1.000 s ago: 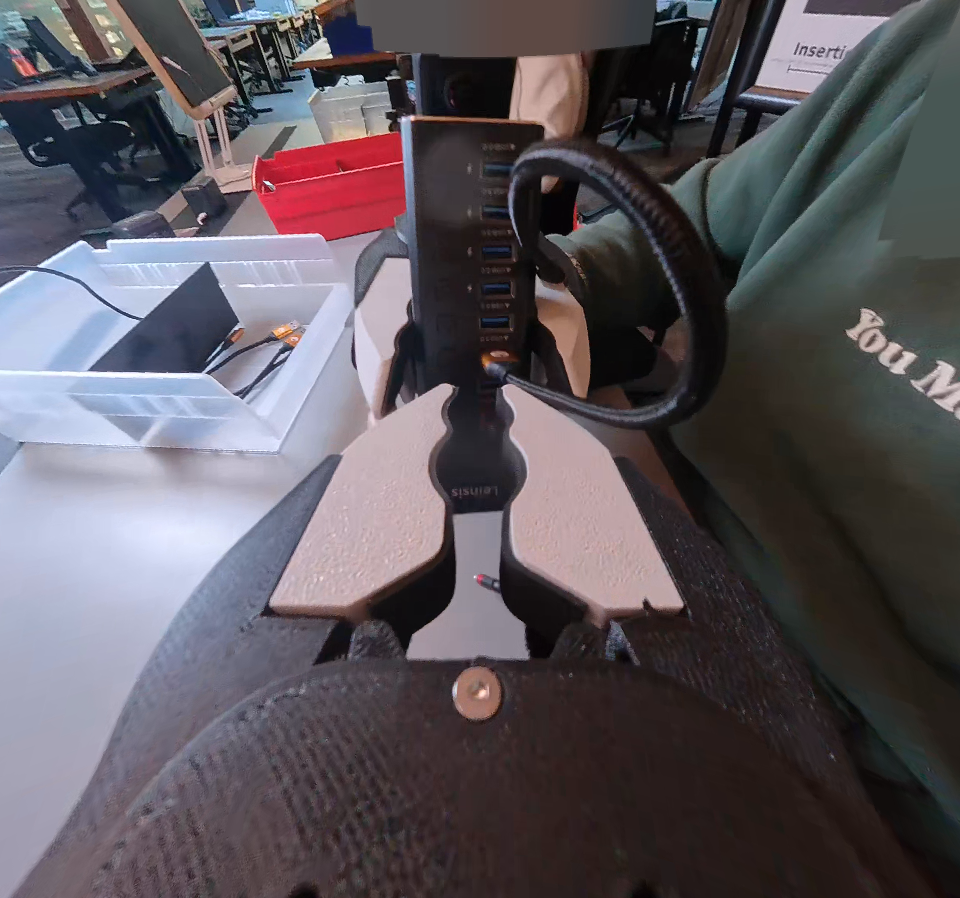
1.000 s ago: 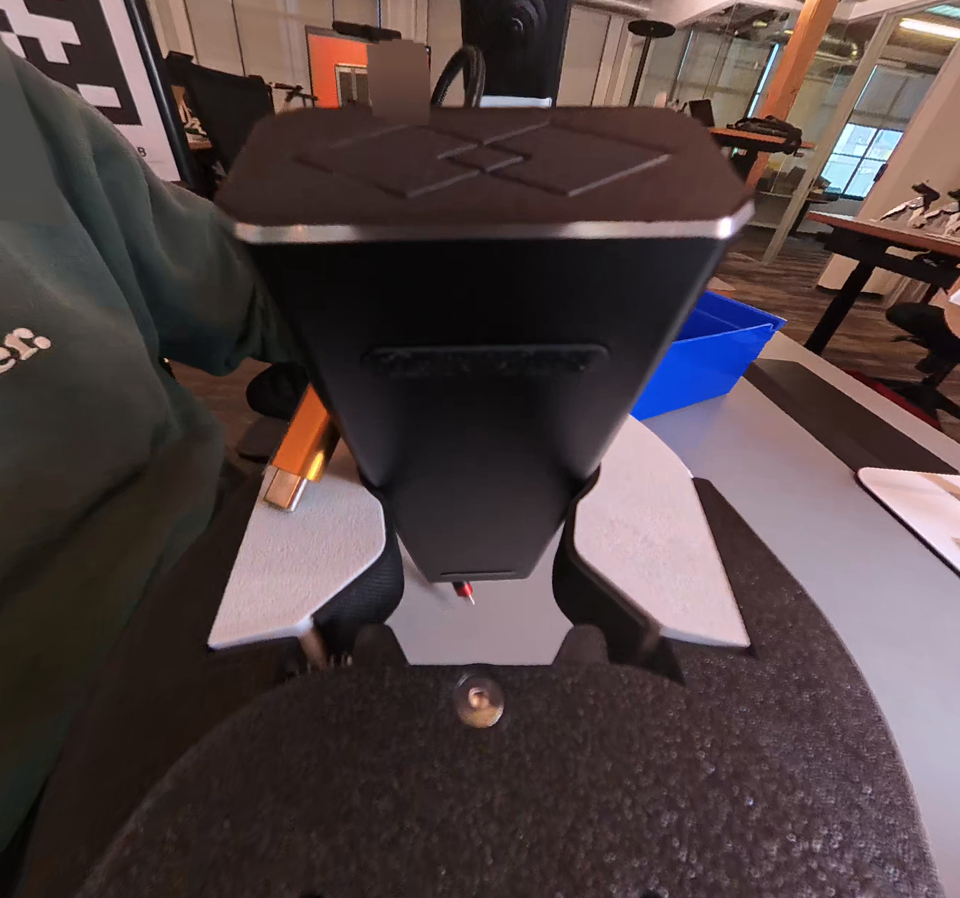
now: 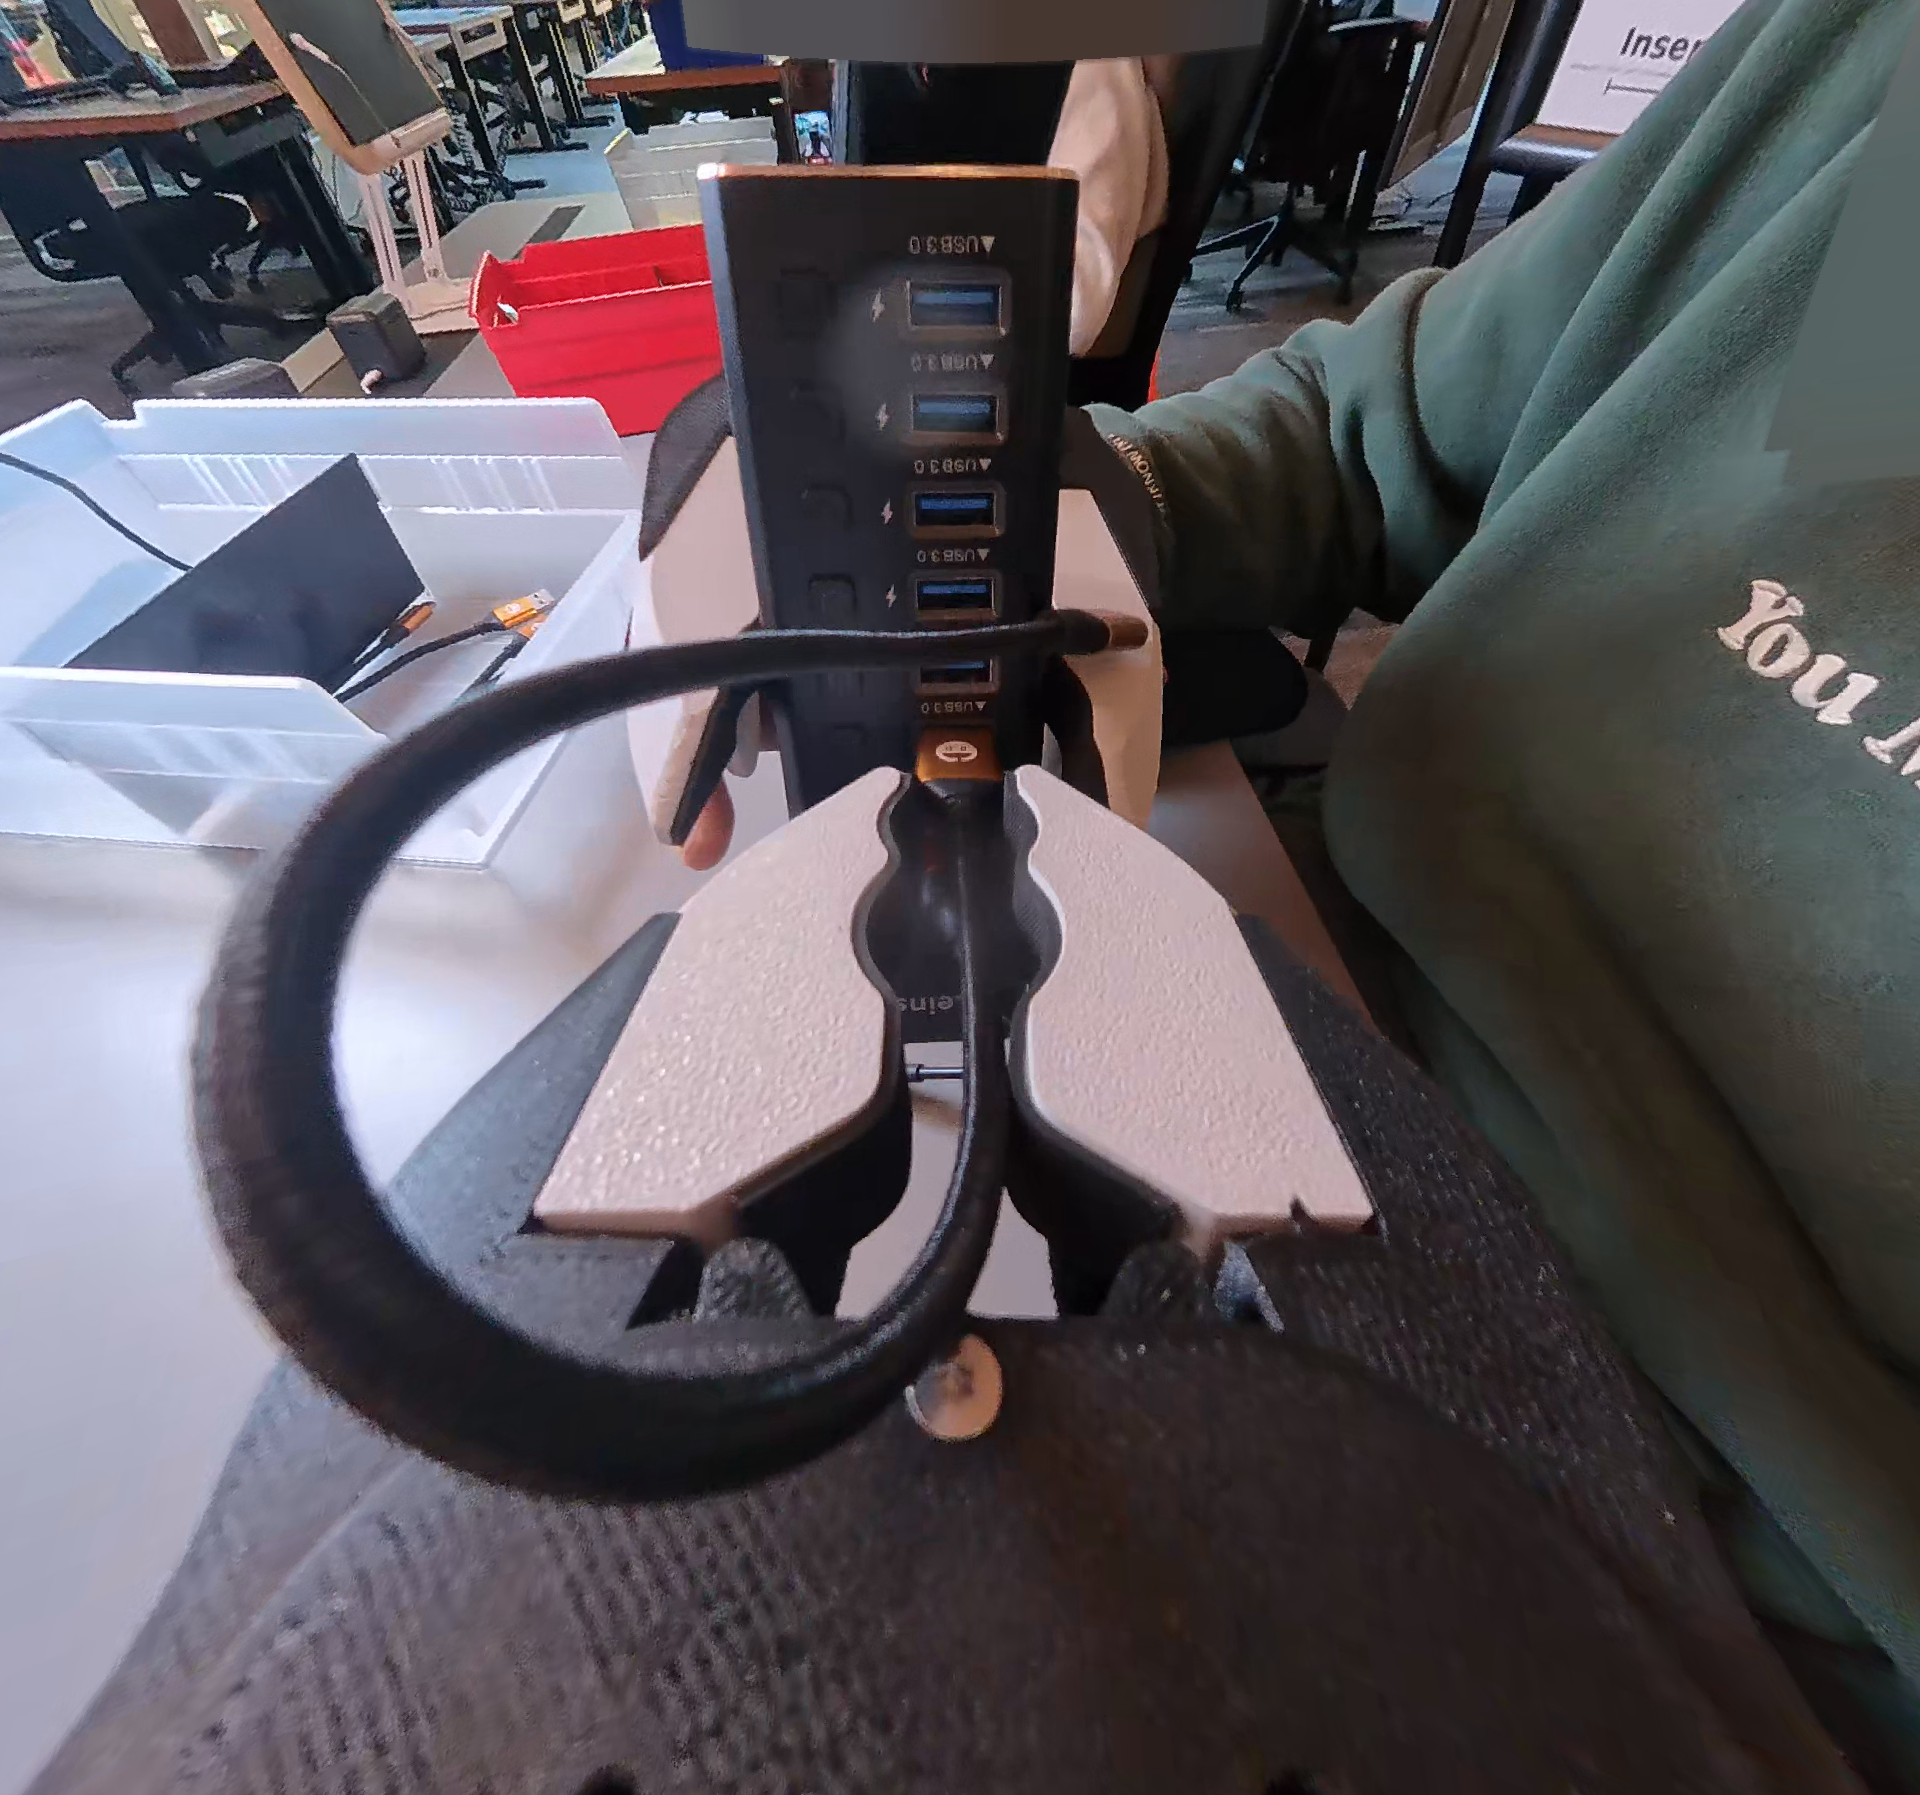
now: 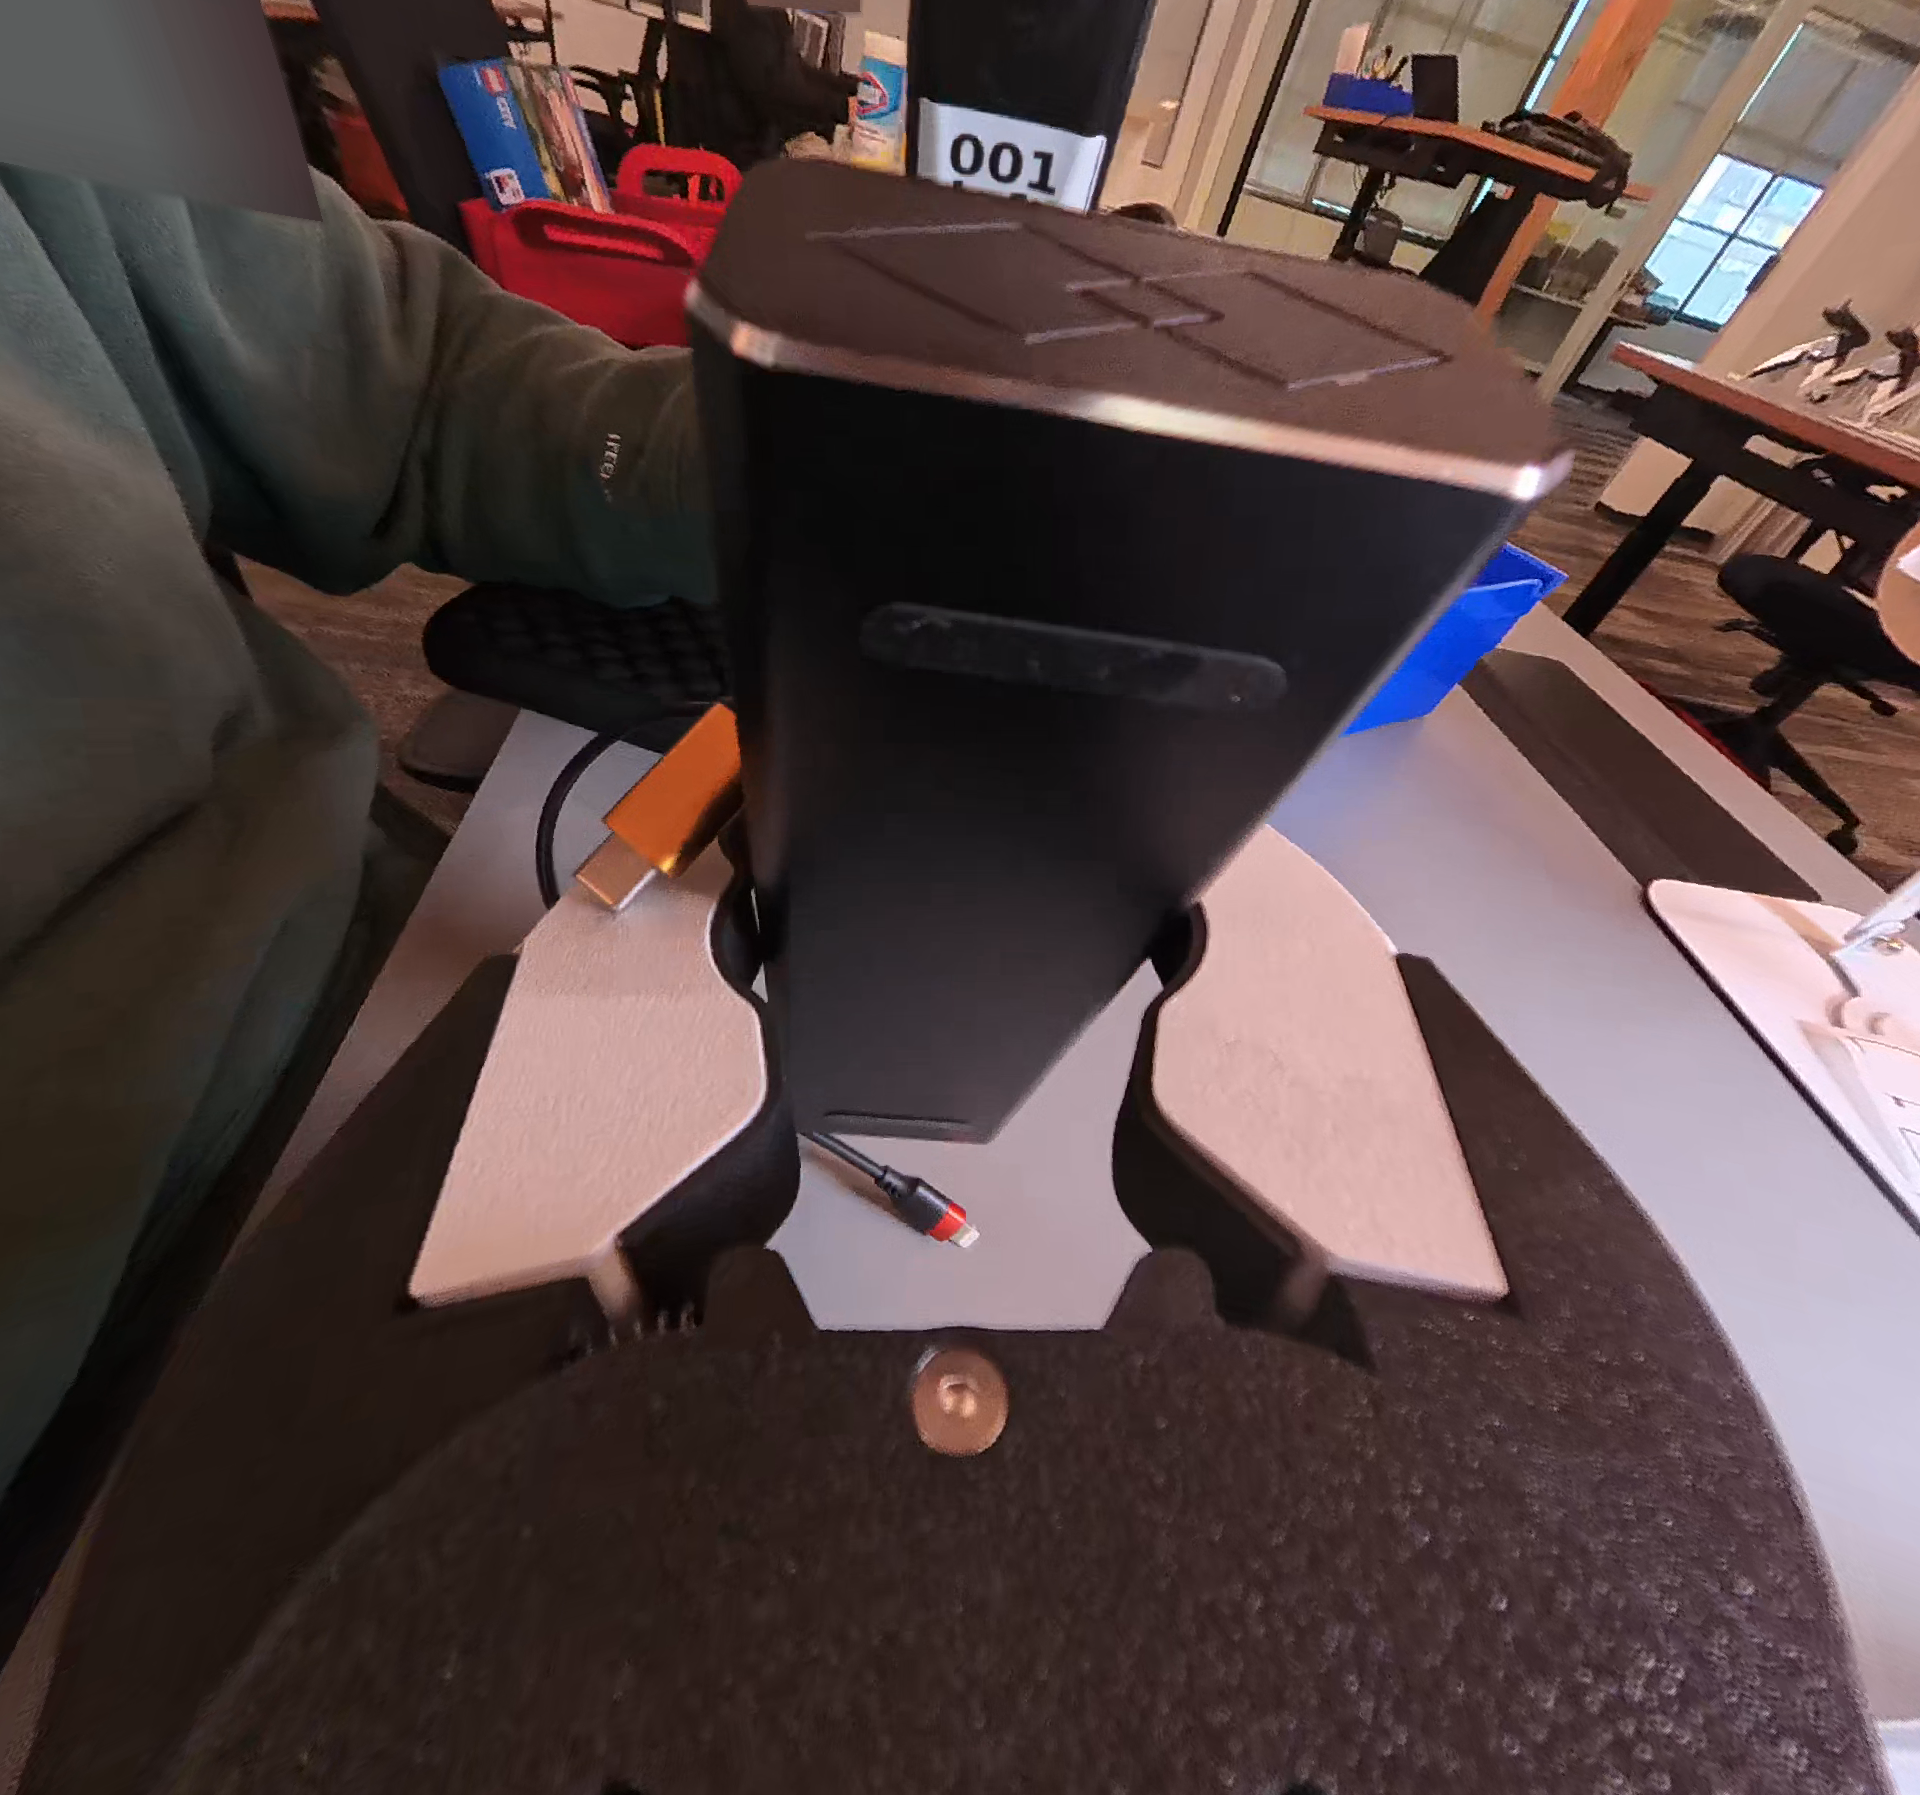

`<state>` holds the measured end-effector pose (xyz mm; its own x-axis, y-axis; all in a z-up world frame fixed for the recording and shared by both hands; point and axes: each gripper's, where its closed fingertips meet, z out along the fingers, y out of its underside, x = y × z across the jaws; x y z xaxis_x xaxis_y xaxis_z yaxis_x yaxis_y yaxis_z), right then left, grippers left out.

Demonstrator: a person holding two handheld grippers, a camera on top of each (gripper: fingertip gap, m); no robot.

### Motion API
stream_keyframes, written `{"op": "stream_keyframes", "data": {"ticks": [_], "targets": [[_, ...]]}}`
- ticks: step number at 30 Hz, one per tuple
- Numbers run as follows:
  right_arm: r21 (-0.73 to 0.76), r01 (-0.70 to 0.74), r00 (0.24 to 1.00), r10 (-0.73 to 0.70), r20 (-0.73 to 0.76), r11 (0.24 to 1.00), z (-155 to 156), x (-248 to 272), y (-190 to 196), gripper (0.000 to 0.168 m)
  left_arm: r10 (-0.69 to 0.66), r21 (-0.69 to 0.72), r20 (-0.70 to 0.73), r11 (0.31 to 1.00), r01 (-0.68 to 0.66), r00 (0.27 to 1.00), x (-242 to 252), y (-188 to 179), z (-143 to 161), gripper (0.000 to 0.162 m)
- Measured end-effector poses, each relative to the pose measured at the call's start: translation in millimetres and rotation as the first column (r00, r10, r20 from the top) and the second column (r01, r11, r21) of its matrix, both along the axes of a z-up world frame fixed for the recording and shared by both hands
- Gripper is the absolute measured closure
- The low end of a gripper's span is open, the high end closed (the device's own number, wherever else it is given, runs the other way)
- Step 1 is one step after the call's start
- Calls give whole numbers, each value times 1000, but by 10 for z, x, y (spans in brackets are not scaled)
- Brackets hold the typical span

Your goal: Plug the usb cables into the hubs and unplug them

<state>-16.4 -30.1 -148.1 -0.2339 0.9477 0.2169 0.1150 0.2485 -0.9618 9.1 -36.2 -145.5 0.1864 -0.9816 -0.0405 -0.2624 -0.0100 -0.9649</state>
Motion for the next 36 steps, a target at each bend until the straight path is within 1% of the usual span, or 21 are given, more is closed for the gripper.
{"op": "stream_keyframes", "data": {"ticks": [4,6,9,12,15,16,17,18,19,22,25,26,29,33,36], "targets": [[-6,14,1000,-14,18,1000,-44,19,37,93,-8,-16,57,1000,9,998,-27,-5,65,147],[-34,3,1000,-2,12,999,-38,28,26,96,-7,-15,60,1000,8,998,-22,-7,71,147],[-24,13,1000,-12,23,1000,-57,27,24,98,-8,-31,86,999,11,996,-14,-6,77,147],[-1,14,1000,-14,1,1000,-22,40,10,99,-15,-40,111,999,19,994,2,-28,104,147],[24,23,1000,-24,9,999,-43,20,2,99,-33,-20,167,999,37,985,22,-92,228,140],[25,25,1000,-25,15,999,-67,10,1,99,-29,-1,137,1000,30,990,44,-108,214,139],[10,16,1000,-16,0,1000,-58,7,-16,100,-4,42,60,999,1,998,60,-91,137,140],[-17,-1,1000,1,-17,1000,-31,17,-37,100,24,110,23,994,-26,999,55,-71,115,142],[-36,-11,1000,10,-29,999,1,23,-46,101,37,125,14,991,-38,999,54,-72,119,141],[17,1,999,0,-34,1000,23,13,-53,101,57,123,6,991,-58,998,31,-58,132,136],[10,-16,999,16,-51,1000,45,28,-90,102,67,91,-14,994,-66,998,1,-31,99,131],[25,-17,999,18,-49,1000,39,31,-95,102,65,84,-20,994,-63,998,-1,-30,77,133],[56,-28,999,30,-40,998,9,28,-125,102,26,71,-37,997,-23,999,32,-94,41,146],[109,-16,1000,18,-17,994,-59,18,-121,102,36,94,-120,995,-25,992,18,-98,-29,146],[110,-22,999,25,-27,994,-32,11,-153,102,29,102,-153,995,-14,988,3,-125,-33,146]]}}
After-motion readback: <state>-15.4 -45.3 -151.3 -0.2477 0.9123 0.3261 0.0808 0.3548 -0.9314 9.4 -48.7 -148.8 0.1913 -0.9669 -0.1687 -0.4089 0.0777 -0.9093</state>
